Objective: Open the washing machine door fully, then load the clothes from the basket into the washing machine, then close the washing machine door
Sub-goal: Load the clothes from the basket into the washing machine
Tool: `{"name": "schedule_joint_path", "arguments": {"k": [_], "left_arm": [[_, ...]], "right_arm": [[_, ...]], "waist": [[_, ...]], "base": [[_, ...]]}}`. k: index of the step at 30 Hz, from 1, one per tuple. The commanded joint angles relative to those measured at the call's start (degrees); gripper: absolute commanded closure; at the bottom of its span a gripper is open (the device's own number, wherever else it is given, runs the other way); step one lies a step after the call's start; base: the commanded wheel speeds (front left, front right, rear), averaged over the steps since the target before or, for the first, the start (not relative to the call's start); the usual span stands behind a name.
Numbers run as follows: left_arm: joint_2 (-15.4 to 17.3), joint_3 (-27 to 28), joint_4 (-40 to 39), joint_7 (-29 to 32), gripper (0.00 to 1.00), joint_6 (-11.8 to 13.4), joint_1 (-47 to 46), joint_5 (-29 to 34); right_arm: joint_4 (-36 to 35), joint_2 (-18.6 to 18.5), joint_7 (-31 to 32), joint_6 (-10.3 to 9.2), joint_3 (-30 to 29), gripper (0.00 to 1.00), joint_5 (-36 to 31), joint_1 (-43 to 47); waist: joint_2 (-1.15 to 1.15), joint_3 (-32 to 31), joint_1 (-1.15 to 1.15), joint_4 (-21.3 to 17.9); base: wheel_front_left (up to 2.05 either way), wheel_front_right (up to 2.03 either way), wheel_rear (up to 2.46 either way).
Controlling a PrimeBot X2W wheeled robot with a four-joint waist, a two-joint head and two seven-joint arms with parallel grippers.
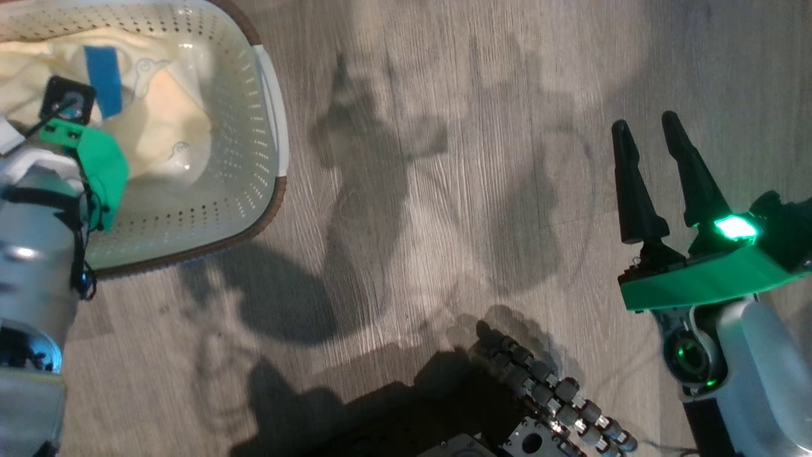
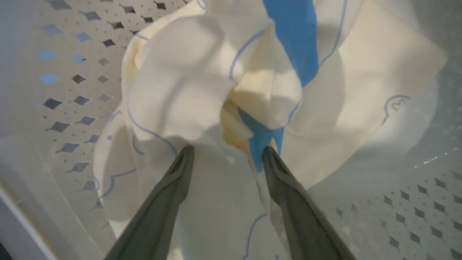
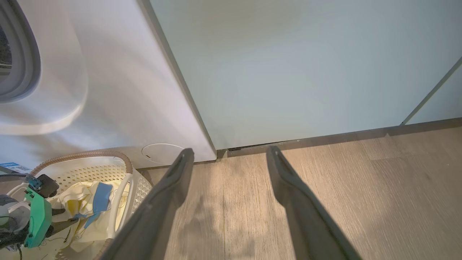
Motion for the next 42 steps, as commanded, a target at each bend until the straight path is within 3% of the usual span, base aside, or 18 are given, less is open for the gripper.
{"name": "schedule_joint_path", "arguments": {"k": [1,8,12,21,31,42], "left_arm": [[2.5,0.3,-0.6,0.4,0.0,0.8,-0.4,0.5],[2.7,-0.6,-0.5,0.6,0.02,1.4,-2.4,0.2],[2.9,-0.5,-0.5,-0.4,1.0,0.7,-3.1,-0.7],[3.4,0.0,-0.5,-4.4,1.0,-1.5,-3.1,-3.0],[-1.7,2.3,-0.5,-12.0,1.0,-5.0,-0.1,-8.0],[-7.9,5.4,-0.5,-19.6,1.0,-9.1,6.9,-14.4]], "right_arm": [[-1.5,-0.3,-0.5,0.26,0.8,0.0,0.5,0.8],[-1.5,-0.3,-0.5,0.26,0.8,0.0,0.5,0.5],[-1.5,-0.3,-0.5,0.26,0.8,0.0,0.6,0.2],[-0.9,-0.3,-0.5,0.26,1.4,0.0,1.1,-0.4],[-0.2,-0.3,-0.5,0.26,0.3,0.0,0.0,0.5],[1.4,-0.4,-0.5,0.26,-2.3,0.0,-3.0,4.1]], "waist": [[0.0,0.8,-0.01,-0.2],[0.0,2.3,-0.01,0.4],[0.0,2.7,-0.01,0.4],[0.0,1.9,-0.01,-0.1],[0.0,-4.5,-0.01,2.9],[0.0,-16.5,-0.01,7.8]], "base": [[0.0,0.0,0.0],[0.0,0.0,0.0],[0.0,0.0,0.0],[0.0,0.0,0.0],[0.0,0.0,0.0],[0.0,0.0,0.0]]}}
